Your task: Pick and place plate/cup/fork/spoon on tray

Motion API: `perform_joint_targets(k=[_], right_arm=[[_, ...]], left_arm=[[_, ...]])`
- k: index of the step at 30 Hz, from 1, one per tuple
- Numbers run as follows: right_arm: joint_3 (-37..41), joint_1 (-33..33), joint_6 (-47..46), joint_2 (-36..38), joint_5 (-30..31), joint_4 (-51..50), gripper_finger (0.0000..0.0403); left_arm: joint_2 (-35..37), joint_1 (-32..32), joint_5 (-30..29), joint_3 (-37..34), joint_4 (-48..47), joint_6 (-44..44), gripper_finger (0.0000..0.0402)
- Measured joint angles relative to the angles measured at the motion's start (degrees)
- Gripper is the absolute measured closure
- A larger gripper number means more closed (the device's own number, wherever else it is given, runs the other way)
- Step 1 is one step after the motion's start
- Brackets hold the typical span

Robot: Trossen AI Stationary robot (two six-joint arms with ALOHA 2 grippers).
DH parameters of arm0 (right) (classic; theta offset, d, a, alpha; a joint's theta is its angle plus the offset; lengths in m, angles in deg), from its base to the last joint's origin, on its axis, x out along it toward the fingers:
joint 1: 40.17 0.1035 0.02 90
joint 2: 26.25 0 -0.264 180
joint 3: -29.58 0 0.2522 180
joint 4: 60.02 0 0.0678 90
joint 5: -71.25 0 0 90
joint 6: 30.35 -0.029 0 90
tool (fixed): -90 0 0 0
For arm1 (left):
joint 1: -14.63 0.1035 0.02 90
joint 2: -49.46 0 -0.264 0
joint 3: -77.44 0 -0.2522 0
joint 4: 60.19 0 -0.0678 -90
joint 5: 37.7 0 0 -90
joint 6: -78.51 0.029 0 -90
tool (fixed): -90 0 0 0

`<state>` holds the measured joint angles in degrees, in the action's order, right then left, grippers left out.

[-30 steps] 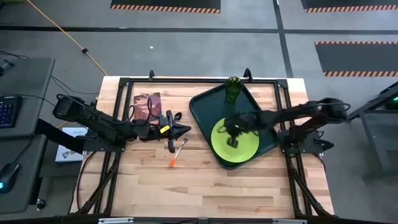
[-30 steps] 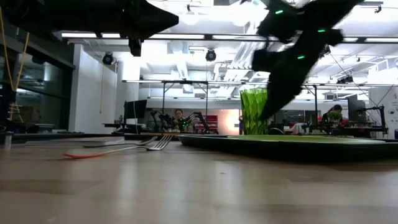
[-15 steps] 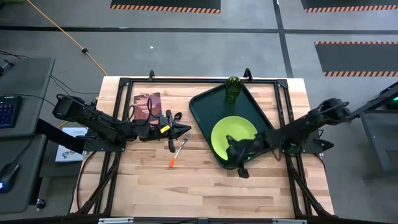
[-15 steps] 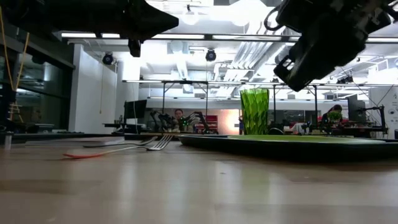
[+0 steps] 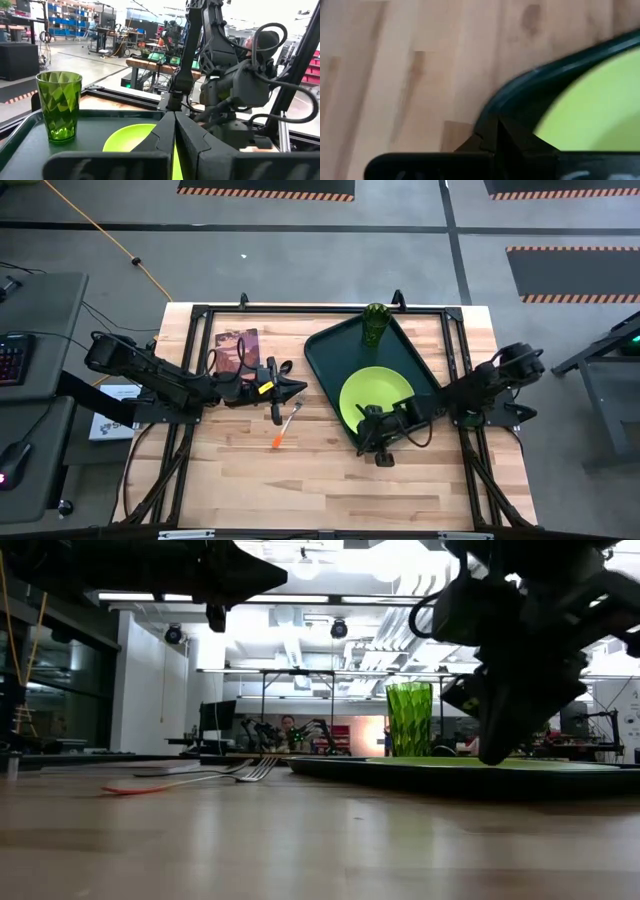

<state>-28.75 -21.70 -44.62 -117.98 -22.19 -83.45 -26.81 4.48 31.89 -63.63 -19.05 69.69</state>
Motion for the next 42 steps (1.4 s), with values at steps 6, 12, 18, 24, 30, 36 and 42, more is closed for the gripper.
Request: perform_joint_targets(k=[6,12,18,24,30,36,42], right_arm=[[-0.1,-0.5,-2.3,0.2,3.5,-5.6,0.0403],[0.0,-1.0,-4.4,0.2,9.1,-12.1,0.0403],[0.0,-1.3,-5.2,2.4,9.5,-15.5,0.0403],[0.0,-1.6,-5.5,9.9,12.2,-18.2,0.0403],[0.0,-4.9,1.9,12.1,12.0,-1.6,0.0403],[0.0,-12.6,7.1,4.8,12.9,16.1,0.0403],[-0.4,-19.2,6.8,-4.7,11.8,27.7,0.0403]], left_arm=[[0.0,0.0,0.0,0.0,0.0,0.0,0.0399],[0.0,0.0,0.0,0.0,-0.1,0.0,0.0399],[0.0,0.0,0.0,0.0,-0.1,0.0,0.0399],[0.0,0.0,0.0,0.0,-0.2,0.0,0.0399],[0.0,0.0,0.0,0.0,-0.2,0.5,0.0399],[0.0,0.0,0.0,0.0,-0.2,1.0,0.0399],[0.0,0.0,0.0,0.0,0.2,1.0,0.0399]])
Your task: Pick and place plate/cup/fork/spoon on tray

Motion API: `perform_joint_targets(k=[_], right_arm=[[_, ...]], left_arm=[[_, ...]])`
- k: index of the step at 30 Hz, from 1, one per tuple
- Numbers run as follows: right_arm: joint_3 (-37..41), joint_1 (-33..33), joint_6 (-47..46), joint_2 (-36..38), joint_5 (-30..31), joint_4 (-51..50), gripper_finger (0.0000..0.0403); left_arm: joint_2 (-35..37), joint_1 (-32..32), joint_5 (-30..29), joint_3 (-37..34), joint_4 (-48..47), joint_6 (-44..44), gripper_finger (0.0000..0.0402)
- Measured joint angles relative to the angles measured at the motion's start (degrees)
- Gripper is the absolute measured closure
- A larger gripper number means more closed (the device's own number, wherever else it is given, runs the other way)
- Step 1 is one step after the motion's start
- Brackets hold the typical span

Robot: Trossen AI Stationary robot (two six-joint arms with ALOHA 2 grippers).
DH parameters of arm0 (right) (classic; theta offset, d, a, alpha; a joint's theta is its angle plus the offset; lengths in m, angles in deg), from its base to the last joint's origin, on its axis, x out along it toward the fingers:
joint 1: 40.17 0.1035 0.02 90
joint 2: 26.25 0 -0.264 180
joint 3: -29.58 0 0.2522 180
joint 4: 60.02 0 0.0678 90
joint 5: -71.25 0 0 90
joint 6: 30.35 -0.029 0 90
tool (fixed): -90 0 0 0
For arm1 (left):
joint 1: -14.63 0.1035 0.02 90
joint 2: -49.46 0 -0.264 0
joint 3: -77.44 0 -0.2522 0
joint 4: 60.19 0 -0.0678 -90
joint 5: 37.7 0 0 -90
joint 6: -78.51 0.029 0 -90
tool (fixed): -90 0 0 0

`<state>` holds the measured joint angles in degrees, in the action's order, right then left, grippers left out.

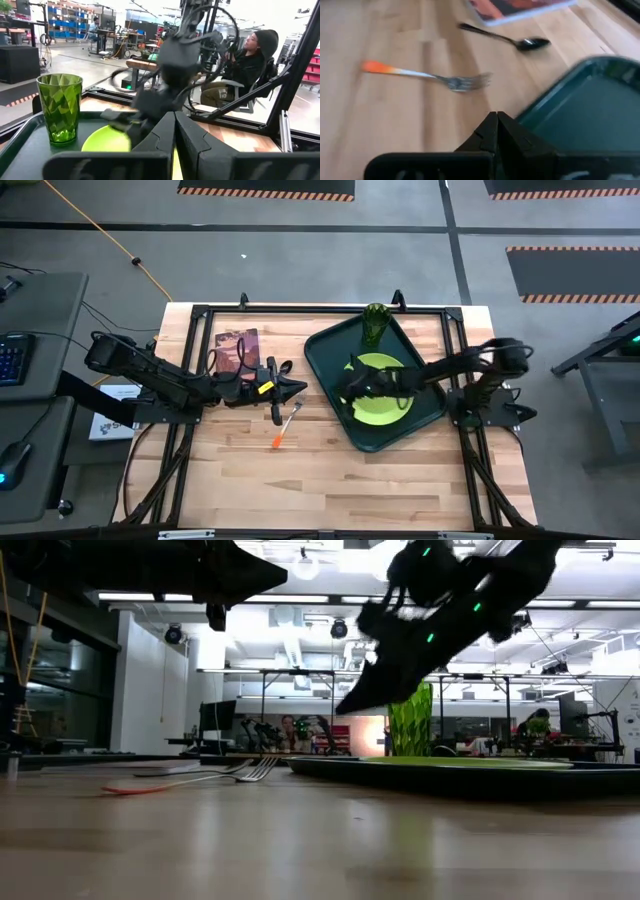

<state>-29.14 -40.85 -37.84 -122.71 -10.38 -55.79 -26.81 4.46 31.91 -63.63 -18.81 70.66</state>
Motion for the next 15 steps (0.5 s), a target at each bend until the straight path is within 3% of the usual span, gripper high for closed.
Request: perform_joint_targets(k=[8,15], right_arm=[[-4.9,-3.9,-1.4,-8.6,-0.2,-1.1,0.0403],[-9.0,-4.6,-0.5,-9.2,3.3,-13.4,0.0403]], left_arm=[[0.0,0.0,0.0,0.0,0.0,0.0,0.0399],[0.0,0.0,0.0,0.0,0.0,-0.5,0.0399]])
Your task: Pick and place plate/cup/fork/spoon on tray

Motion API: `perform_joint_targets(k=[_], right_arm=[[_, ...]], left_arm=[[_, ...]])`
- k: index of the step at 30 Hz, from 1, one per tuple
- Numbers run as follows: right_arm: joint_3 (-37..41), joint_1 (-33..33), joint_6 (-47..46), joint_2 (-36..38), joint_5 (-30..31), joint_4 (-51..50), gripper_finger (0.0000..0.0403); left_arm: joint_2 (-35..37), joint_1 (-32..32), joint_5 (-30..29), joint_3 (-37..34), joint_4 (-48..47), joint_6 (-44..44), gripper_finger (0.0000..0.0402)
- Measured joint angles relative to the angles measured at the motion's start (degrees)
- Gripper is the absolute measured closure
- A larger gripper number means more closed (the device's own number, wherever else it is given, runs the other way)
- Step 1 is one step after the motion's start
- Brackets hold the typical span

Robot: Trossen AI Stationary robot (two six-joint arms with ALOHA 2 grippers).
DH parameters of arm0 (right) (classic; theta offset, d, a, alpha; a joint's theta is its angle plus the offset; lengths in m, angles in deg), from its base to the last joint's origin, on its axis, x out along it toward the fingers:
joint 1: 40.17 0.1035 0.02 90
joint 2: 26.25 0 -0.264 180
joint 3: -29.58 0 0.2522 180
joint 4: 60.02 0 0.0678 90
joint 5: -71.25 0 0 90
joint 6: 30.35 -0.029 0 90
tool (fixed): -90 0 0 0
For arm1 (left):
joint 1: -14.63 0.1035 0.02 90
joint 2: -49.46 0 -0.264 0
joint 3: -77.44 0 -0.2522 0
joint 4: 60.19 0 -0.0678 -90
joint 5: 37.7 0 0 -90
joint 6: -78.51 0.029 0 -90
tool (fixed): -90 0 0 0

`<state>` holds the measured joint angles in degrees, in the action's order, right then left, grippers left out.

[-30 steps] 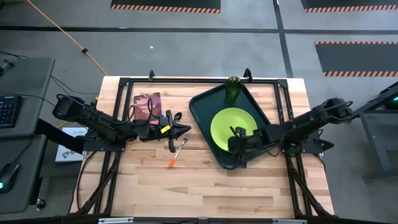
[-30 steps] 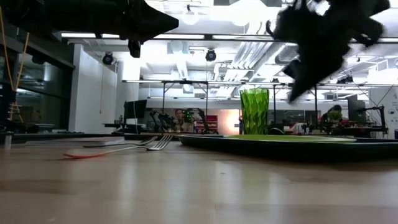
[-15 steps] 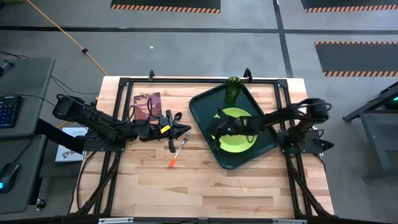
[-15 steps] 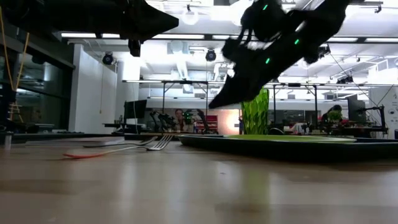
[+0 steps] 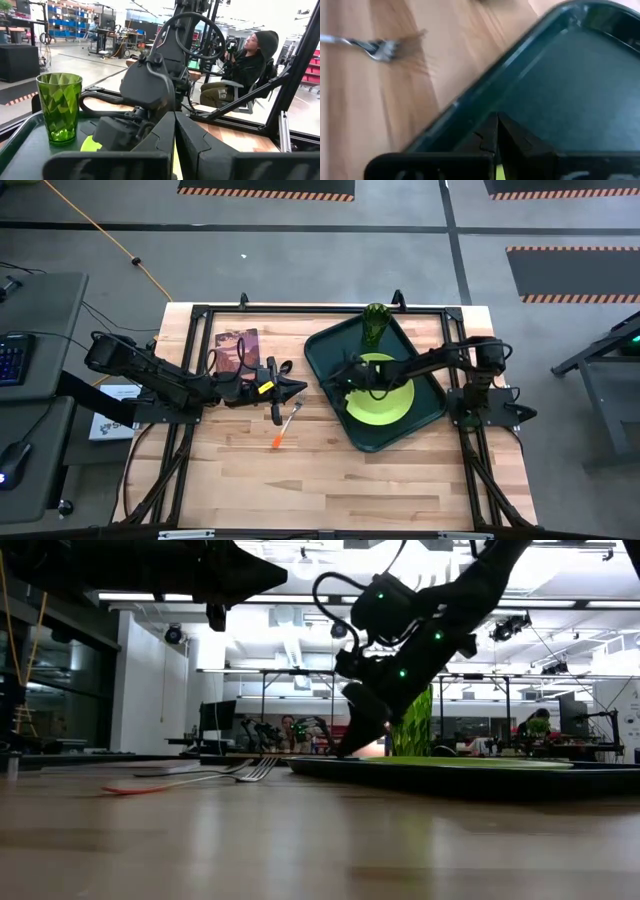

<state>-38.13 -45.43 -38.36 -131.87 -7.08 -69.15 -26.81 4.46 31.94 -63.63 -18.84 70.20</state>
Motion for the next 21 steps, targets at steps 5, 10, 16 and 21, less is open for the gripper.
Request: perform_joint_targets(k=[5,10,16,21], right_arm=[[-0.7,0.0,1.0,0.0,2.0,-3.8,0.0403],[-0.8,-0.1,1.6,0.0,3.5,-7.4,0.0403],[-0.8,-0.1,2.5,1.4,4.8,-10.9,0.0403],[-0.8,-0.1,3.5,4.5,4.9,-15.2,0.0403]], left_arm=[[0.0,0.0,0.0,0.0,0.0,0.0,0.0399],[0.0,0.0,0.0,0.0,0.0,0.0,0.0399],[0.0,0.0,0.0,0.0,0.0,-0.1,0.0399],[0.0,0.0,0.0,0.0,0.0,-0.6,0.0399]])
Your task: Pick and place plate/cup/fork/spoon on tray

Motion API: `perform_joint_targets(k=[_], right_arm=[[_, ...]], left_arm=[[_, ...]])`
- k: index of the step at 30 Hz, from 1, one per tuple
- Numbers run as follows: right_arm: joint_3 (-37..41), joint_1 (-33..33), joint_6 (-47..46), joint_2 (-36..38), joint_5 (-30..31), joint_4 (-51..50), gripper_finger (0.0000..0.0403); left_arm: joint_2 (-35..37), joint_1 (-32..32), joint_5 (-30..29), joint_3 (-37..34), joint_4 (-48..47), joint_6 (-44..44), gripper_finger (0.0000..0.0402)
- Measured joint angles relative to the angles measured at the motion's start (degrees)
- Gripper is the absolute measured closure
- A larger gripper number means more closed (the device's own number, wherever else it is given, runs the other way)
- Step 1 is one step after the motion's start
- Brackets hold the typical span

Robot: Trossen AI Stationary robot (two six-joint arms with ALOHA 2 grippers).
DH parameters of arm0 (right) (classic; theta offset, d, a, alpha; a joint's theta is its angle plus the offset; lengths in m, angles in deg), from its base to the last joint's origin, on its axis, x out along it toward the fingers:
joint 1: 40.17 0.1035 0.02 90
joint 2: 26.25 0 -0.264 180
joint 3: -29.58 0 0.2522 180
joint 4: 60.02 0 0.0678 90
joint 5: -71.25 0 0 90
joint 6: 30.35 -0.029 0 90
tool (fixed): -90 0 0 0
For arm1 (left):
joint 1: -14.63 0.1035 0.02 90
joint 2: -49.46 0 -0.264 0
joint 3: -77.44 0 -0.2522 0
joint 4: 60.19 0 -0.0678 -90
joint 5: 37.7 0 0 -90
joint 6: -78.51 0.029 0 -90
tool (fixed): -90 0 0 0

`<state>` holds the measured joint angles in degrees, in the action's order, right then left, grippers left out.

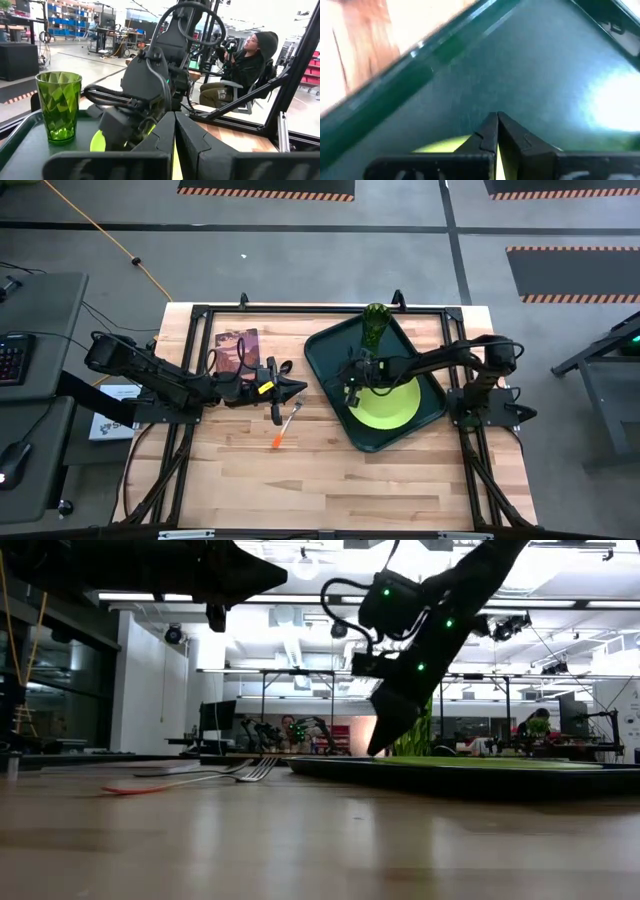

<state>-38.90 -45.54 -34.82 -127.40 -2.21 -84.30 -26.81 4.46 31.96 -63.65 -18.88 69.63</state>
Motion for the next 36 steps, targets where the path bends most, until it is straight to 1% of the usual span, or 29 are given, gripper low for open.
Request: perform_joint_targets(k=[4,6,8,9,12,14,17,19,22,26,29,33,36], right_arm=[[0.0,0.0,-0.1,2.5,2.5,-5.5,0.0403],[0.1,0.0,-0.5,3.5,2.3,-5.0,0.0403],[0.7,-0.1,0.3,4.3,-0.3,-2.3,0.0403],[1.2,-0.1,0.7,4.5,-2.5,0.5,0.0403],[4.5,0.0,1.3,4.8,-10.4,11.8,0.0403],[6.8,0.2,0.1,4.8,-14.3,17.8,0.0403],[8.9,1.4,-0.6,4.9,-18.2,19.4,0.0403],[9.4,2.9,-0.4,5.5,-21.7,18.3,0.0403],[10.1,5.7,0.3,7.7,-29.3,14.3,0.0403],[11.3,10.0,-2.4,11.9,-33.7,9.9,0.0403],[11.7,13.0,-5.0,14.2,-34.1,6.1,0.0403],[11.8,15.3,-9.0,14.5,-33.0,0.5,0.0403],[11.8,16.3,-11.4,14.5,-29.2,-4.0,0.0403]], left_arm=[[0.0,0.0,0.0,0.0,-0.3,0.0,0.0399],[0.0,0.0,0.0,0.0,-0.2,0.0,0.0399],[0.0,0.0,0.0,0.0,-0.3,0.0,0.0399],[0.0,0.0,0.0,0.0,-0.3,0.0,0.0399],[0.0,0.0,0.0,0.0,-0.1,0.0,0.0399],[-0.2,0.0,0.0,0.0,-0.1,0.0,0.0399],[-0.2,0.0,0.0,0.0,0.0,0.0,0.0399],[-0.2,0.0,0.2,0.0,0.0,0.0,0.0399],[-0.2,0.0,0.2,0.0,0.0,0.0,0.0399],[-0.2,0.0,0.2,0.0,-0.3,0.0,0.0399],[-0.2,0.0,0.1,0.0,-0.4,0.0,0.0399],[-0.2,0.0,0.1,0.0,-0.5,0.0,0.0399],[-0.2,0.0,0.1,0.0,-0.5,0.0,0.0399]])
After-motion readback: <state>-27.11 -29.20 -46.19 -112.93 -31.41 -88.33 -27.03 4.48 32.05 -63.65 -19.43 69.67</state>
